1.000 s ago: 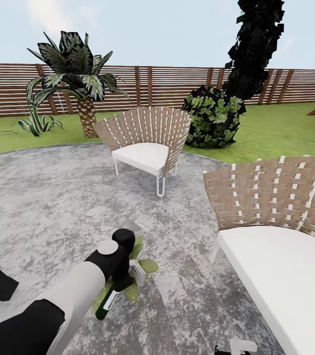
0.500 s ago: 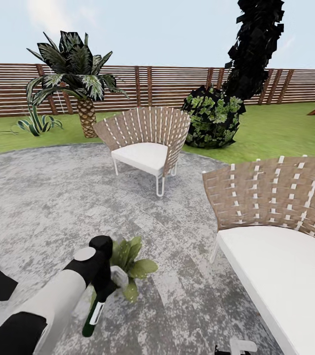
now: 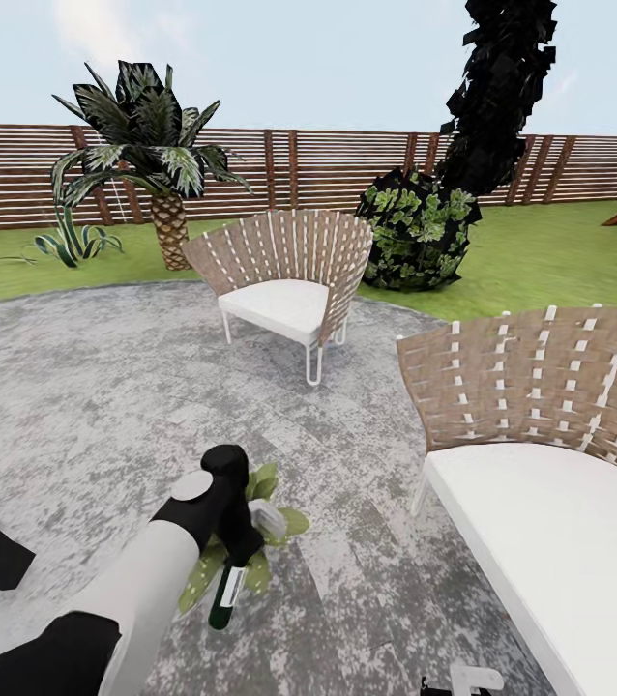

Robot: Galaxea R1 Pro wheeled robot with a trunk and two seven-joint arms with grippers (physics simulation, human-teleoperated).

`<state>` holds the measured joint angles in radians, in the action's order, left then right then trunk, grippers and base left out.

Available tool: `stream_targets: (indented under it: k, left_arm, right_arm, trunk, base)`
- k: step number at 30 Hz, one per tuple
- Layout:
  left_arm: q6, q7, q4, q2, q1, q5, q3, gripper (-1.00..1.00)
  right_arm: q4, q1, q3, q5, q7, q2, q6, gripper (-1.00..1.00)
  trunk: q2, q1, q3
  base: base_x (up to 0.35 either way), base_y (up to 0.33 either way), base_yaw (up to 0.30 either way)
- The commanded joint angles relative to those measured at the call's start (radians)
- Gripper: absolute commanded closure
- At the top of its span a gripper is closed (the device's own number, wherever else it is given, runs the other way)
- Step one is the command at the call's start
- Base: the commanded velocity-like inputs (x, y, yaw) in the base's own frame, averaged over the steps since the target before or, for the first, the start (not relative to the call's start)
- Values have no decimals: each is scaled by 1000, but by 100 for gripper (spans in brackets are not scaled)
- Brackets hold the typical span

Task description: Pick up the pesticide atomizer in the garden and spray insectifuge to fully cover both potted plants in the garden.

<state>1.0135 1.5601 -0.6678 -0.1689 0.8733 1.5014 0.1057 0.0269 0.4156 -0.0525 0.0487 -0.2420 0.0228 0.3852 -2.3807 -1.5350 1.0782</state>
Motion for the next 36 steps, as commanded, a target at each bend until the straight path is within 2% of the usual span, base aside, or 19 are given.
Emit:
stream_targets:
  k: [1, 5, 8, 9, 10, 14, 16, 26, 36]
  left_arm:
    - [11, 11, -2, 1, 0, 23, 0, 100]
    - [11, 11, -4, 4, 2, 61, 0, 100]
    - [11, 11, -4, 8, 3, 120, -2, 100]
    - [12, 11, -5, 10, 4, 127, -3, 100]
    - [12, 11, -5, 9, 8, 129, -4, 100]
    - [12, 11, -7, 5, 24, 127, -44, 100]
    - [11, 11, -8, 5, 25, 126, -49, 100]
    - [11, 11, -42, 7, 17, 130, -52, 100]
    - [11, 11, -42, 9, 17, 132, -51, 100]
  right_arm:
    - [-1, 1, -6, 5, -3, 0, 3, -100]
    - [-1, 0, -6, 5, -3, 0, 3, -100]
    - [-1, 0, -6, 5, -3, 0, 3, -100]
    - [-1, 0, -6, 5, -3, 0, 3, -100]
    - [-1, 0, -6, 5, -3, 0, 3, -100]
    - [-1, 0, -6, 5, -3, 0, 3, -100]
    - [-1, 0, -6, 5, -3, 0, 3, -100]
    - [-1, 1, -6, 5, -3, 0, 3, -100]
    - [-1, 1, -6, 5, -3, 0, 3, -100]
  trunk:
    - [0, 0, 1]
    - [0, 0, 1]
    - [0, 0, 1]
    - [0, 0, 1]
    - [0, 0, 1]
    - [0, 0, 1]
    - [0, 0, 1]
    - [0, 0, 1]
    - [0, 0, 1]
  base:
    - [0, 0, 0]
    - [0, 0, 0]
    - [0, 0, 0]
    - [0, 0, 0]
    - [0, 0, 0]
    - [0, 0, 0]
    - [-28, 35, 0]
    - [-130, 259, 0]
    - [-292, 145, 0]
